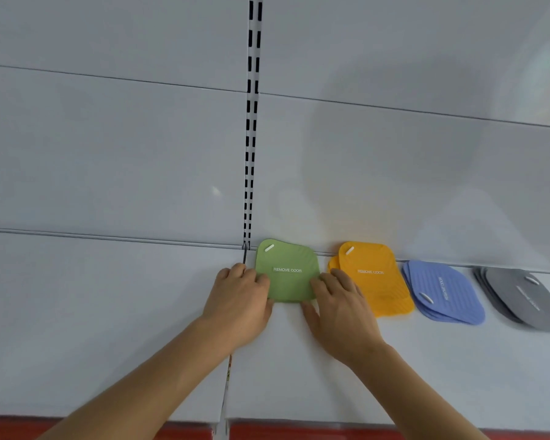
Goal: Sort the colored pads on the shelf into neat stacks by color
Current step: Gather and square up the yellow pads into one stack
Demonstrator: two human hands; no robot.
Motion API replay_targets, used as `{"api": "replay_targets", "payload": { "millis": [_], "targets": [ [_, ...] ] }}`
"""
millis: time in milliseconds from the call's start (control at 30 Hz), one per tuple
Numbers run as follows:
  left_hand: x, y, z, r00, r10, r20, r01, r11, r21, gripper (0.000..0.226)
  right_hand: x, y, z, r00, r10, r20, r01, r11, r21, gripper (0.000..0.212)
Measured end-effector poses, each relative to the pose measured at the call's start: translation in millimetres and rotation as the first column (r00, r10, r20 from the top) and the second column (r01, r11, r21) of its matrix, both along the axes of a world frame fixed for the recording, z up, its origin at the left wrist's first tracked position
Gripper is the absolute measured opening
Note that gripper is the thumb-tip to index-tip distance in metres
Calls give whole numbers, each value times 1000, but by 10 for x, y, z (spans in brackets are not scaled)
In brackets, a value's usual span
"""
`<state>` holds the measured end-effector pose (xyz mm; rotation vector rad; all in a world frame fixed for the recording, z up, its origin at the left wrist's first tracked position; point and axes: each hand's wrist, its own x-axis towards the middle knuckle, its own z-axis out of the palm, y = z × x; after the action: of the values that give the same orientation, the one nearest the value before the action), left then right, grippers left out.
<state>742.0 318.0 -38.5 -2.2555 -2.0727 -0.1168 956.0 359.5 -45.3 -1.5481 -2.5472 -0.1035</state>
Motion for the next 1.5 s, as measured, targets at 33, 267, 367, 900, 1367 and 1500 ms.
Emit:
{"api": "replay_targets", "payload": {
  "millis": [33,267,367,900,1367,1500],
  "targets": [
    [10,-2,28,1000,11,-7,-11,1000,-8,51,32,-5,25,1000,-10,-14,10,1000,7,62],
    [515,103,307,994,22,109,-36,991,128,43,788,277,131,973,-210,-91,214,976,31,54],
    [889,213,331,991,-4,131,-6,997,76,38,1079,512,160,962,-266,-68,266,964,-16,45],
    [1500,950,126,945,192,265,-188,981,-40,100,1454,1154,252,952,-62,-300,-18,967,-256,67],
    [1399,695,381,608,92,789,-213,976,51,12,1577,949,476,661,72,-747,-196,978,-78,23],
    [1129,452,557,379,35,925,-366,924,116,16,1577,1118,483,857,-55,-513,-14,991,-131,32]
  ]
}}
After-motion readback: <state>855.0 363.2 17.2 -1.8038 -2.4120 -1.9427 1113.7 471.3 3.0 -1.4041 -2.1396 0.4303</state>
